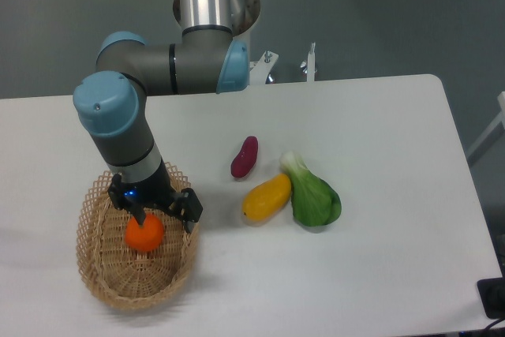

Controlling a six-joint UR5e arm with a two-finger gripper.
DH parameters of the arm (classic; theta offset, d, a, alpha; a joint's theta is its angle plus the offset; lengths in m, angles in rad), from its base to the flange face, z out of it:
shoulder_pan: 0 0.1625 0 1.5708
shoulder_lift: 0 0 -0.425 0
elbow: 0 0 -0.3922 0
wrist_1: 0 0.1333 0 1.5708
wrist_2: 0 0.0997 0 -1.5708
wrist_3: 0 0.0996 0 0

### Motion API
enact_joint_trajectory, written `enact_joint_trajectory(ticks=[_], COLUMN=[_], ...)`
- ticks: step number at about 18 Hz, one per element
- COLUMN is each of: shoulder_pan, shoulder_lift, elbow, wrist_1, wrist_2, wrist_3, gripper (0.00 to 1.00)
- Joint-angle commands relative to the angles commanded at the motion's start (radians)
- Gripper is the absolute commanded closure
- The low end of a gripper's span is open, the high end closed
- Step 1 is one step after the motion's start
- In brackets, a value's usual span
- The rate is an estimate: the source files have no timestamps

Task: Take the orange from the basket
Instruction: 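Lower the open gripper around the orange in the wicker basket, then close the gripper on the orange inside the basket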

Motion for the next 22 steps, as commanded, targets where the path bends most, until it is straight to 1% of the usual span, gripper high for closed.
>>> enact_joint_trajectory(ticks=[2, 4, 5, 6, 7, 12, 15, 18, 20, 22], shoulder_pan=[-0.005, -0.017, -0.018, -0.018, -0.018, -0.026, -0.026, -0.026, -0.026, -0.026], shoulder_lift=[0.000, 0.000, -0.009, -0.011, -0.015, -0.054, -0.060, -0.081, -0.097, -0.106], elbow=[-0.006, -0.020, -0.031, -0.053, -0.061, -0.060, -0.051, -0.044, -0.044, -0.044], wrist_1=[0.000, 0.000, -0.003, 0.000, 0.003, 0.005, 0.008, 0.008, 0.021, 0.021], wrist_2=[-0.012, -0.044, -0.076, -0.084, -0.095, -0.115, -0.144, -0.146, -0.144, -0.146], wrist_3=[-0.077, -0.089, -0.092, -0.085, -0.079, -0.080, -0.069, -0.022, -0.020, -0.020], gripper=[0.00, 0.00, 0.00, 0.00, 0.00, 0.00, 0.00, 0.00, 0.00, 0.00])
